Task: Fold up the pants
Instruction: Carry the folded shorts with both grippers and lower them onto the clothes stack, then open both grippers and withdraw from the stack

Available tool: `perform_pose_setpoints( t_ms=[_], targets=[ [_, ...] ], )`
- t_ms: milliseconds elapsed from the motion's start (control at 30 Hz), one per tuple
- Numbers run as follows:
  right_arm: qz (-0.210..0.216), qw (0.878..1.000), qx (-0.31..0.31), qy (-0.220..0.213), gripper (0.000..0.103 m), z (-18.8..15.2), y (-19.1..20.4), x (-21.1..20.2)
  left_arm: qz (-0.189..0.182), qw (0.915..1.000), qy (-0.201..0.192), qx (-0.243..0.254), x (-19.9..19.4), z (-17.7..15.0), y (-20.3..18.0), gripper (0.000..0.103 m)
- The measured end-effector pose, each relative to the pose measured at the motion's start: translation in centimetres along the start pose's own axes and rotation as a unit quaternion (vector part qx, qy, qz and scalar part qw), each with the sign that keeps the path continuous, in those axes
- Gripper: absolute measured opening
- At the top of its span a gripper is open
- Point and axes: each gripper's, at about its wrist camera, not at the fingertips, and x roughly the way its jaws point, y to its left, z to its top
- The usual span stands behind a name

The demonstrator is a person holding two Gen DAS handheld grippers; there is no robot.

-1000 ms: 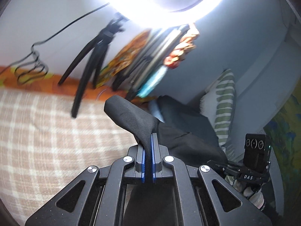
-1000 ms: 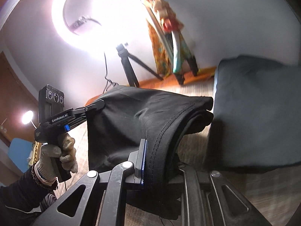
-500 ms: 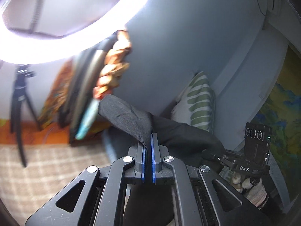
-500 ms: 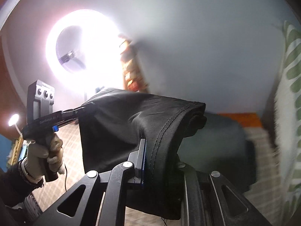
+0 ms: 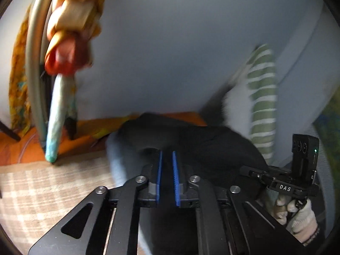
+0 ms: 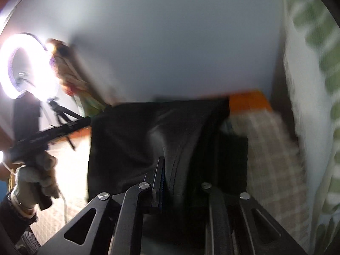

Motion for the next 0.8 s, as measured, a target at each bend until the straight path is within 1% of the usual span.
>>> perform_pose_setpoints(
  t_ms=[33, 67, 100, 167, 233, 267, 300, 333, 367, 400, 433, 467, 500, 533, 600, 633, 700, 800],
  targets=[
    [-0.004, 1.000, 0.011, 0.005, 0.028, -0.3, -0.8, 0.6, 0.010, 0.9999, 0.004, -0.008, 0.2, -0.2, 0.3, 0.016],
    [-0.004, 1.000, 0.024, 0.010, 0.039, -0.2, -1.4, 1.0, 0.007, 0.9999, 0.002, -0.010, 0.1, -0.1, 0.3, 0.016],
    [0.003, 0.999, 0.035, 0.010, 0.039, -0.4, -2.0, 1.1, 0.008, 0.9999, 0.000, -0.006, 0.0, -0.2, 0.3, 0.016],
    [0.006, 0.999, 0.044, 0.007, 0.041, -0.6, -2.4, 1.2, 0.023, 0.9996, -0.003, 0.013, -0.5, -0.4, 0.2, 0.016],
    [-0.006, 0.999, 0.046, 0.003, 0.049, -0.7, -2.5, 1.0, 0.027, 0.9995, -0.001, 0.018, -1.0, -0.5, 0.2, 0.016],
    [-0.021, 0.999, 0.049, -0.001, 0.057, -0.7, -2.4, 0.7, 0.026, 0.9995, -0.001, 0.019, -1.5, -0.5, 0.3, 0.017],
    [-0.031, 0.998, 0.048, -0.004, 0.063, -0.8, -2.2, 0.2, 0.027, 0.9994, -0.002, 0.022, -1.8, -0.4, 0.4, 0.017],
    [-0.040, 0.998, 0.046, -0.008, 0.063, -0.9, -1.9, -0.2, 0.029, 0.9992, -0.005, 0.027, -2.2, -0.5, 0.3, 0.017],
    [-0.042, 0.998, 0.044, -0.010, 0.062, -1.0, -1.9, -0.4, 0.030, 0.9990, -0.008, 0.032, -2.8, -0.7, 0.2, 0.022],
    [-0.052, 0.998, 0.042, -0.017, 0.062, -1.1, -1.6, -0.9, 0.033, 0.9988, -0.010, 0.036, -3.2, -0.8, 0.3, 0.030],
    [-0.057, 0.997, 0.041, -0.021, 0.062, -1.1, -1.3, -1.1, 0.035, 0.9985, -0.014, 0.039, -4.0, -1.0, 0.1, 0.035],
    [-0.062, 0.997, 0.040, -0.027, 0.063, -1.2, -1.0, -1.8, 0.036, 0.9984, -0.016, 0.041, -4.3, -1.1, 0.0, 0.046],
    [-0.067, 0.996, 0.040, -0.034, 0.065, -1.3, -0.6, -2.4, 0.037, 0.9982, -0.020, 0.043, -4.9, -1.3, -0.1, 0.051],
    [-0.070, 0.996, 0.039, -0.041, 0.067, -1.4, -0.1, -2.9, 0.039, 0.9980, -0.023, 0.046, -5.4, -1.5, -0.2, 0.051],
    [-0.070, 0.995, 0.037, -0.055, 0.074, -1.5, 0.8, -4.1, 0.041, 0.9972, -0.028, 0.056, -6.7, -1.9, -0.4, 0.052],
    [-0.070, 0.995, 0.035, -0.062, 0.076, -1.6, 1.4, -4.8, 0.043, 0.9968, -0.030, 0.061, -7.5, -2.1, -0.5, 0.053],
    [-0.075, 0.994, 0.029, -0.076, 0.083, -1.9, 2.8, -6.4, 0.045, 0.9962, -0.034, 0.066, -9.0, -2.7, -0.7, 0.064],
    [-0.080, 0.992, 0.017, -0.098, 0.089, -2.5, 5.1, -8.7, 0.054, 0.9947, -0.045, 0.074, -11.5, -3.7, -1.2, 0.070]
  ],
)
